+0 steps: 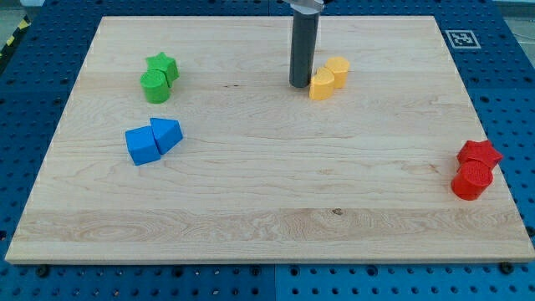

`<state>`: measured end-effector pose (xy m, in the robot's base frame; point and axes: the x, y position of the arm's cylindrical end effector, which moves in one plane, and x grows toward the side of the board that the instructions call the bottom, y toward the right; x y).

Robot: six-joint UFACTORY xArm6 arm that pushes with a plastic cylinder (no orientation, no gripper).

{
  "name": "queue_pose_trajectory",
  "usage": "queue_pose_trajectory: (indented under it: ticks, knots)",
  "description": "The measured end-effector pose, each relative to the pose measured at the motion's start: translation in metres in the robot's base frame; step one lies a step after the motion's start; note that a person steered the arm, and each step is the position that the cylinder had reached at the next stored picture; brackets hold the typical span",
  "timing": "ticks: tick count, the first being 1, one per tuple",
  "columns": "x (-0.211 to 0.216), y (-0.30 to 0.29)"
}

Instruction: Move the green star to the top side of the green circle

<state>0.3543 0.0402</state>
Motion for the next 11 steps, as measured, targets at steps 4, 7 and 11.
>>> queue_pose_trajectory:
  ticks: [4, 7, 11]
  knots:
    - [-0.079, -0.192]
    - [0.013, -0.229]
    - [-0.019, -0.224]
